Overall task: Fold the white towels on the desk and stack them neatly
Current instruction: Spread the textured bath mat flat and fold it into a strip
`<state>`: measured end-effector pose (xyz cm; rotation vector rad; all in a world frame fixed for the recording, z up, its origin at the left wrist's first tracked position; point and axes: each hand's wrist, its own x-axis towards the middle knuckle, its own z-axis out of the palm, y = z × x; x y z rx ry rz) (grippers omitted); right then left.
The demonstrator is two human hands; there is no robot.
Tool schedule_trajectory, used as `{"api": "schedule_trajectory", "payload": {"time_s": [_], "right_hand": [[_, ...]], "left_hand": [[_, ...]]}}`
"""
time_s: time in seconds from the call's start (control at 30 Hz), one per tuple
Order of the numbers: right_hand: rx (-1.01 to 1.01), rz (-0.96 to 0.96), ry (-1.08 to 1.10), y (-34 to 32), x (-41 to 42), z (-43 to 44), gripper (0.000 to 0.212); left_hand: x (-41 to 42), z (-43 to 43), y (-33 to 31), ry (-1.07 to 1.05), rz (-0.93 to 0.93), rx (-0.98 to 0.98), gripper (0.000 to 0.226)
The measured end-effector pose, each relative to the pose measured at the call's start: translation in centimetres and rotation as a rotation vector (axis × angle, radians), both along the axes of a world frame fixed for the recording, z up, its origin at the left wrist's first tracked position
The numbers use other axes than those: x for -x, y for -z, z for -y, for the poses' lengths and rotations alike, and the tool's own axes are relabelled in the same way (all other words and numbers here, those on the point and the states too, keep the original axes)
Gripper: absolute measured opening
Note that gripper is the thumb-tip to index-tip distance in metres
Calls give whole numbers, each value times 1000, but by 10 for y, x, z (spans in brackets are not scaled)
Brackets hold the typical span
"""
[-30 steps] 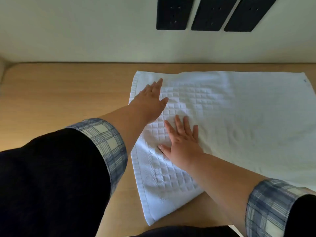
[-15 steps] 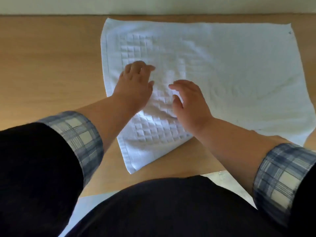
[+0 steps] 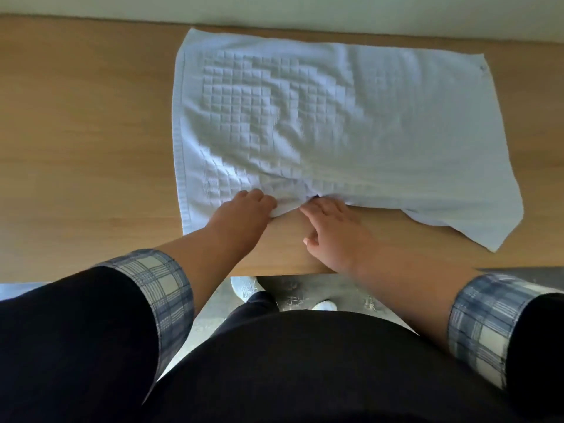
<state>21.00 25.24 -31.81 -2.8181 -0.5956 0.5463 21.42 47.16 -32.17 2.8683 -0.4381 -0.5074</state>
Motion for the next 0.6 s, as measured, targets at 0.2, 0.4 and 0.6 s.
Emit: {"api": "schedule_trajectory", "payload": {"time_s": [0.2,0.4,0.6], "right_hand": [[-109,-51,291,-5,6,18,58],[-1182,-916,1420,-21,7,-8,21],[-1486,-787,1677,-14,9,-22,19]], "left_hand": [[10,0,-15,-107,36,-60,42],[18,-17,-32,-152,-2,50,25],[19,-39,-18,-28,-132,57,28]]}}
